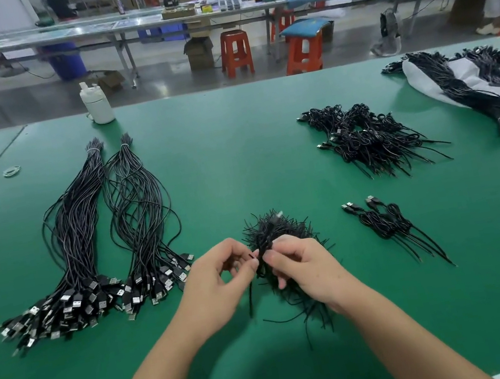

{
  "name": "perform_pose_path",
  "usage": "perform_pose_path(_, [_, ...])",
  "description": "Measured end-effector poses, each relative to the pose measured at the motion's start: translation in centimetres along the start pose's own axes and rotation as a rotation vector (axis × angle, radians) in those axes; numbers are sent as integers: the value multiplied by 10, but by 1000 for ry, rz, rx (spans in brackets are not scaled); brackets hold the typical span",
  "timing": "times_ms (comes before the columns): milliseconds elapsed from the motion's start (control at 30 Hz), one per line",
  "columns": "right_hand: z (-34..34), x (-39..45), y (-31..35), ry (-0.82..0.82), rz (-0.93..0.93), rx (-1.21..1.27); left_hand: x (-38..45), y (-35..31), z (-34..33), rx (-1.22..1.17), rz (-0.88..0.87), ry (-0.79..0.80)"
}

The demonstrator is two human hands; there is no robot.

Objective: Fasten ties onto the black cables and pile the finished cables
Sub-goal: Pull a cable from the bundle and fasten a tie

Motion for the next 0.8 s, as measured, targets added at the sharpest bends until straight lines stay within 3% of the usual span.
perform_pose_path(233, [-3, 2, -9, -19, -119, 160, -2, -11, -5, 273, -365, 36])
perform_pose_path(300, [-3, 1, -12, -48, -149, 229, -3, -11, -7, 280, -387, 49])
perform_pose_path(433, [-3, -2, -11, -43, -125, 319, -4, -12, -6, 208, -296, -6])
perform_pose_path(567, [-2, -3, -11, 82, -131, 351, 2, -3, -4, 106, -32, -59])
perform_pose_path(667, [-2, -4, -9, 86, -100, 257, 5, 4, -4, -69, 154, 16])
perform_pose_path(800, [4, -2, -3, -55, 60, 8, 4, 6, -3, -149, 180, 75])
Point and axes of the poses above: each hand's wrist, its own x-axis towards the middle knuckle, its own z-axis out of the back of the hand, y = z × x, the point moved 2 cm from there along x, towards the middle knuckle, and after that the axes turned 11 degrees about -y, right-handed, at the moved point
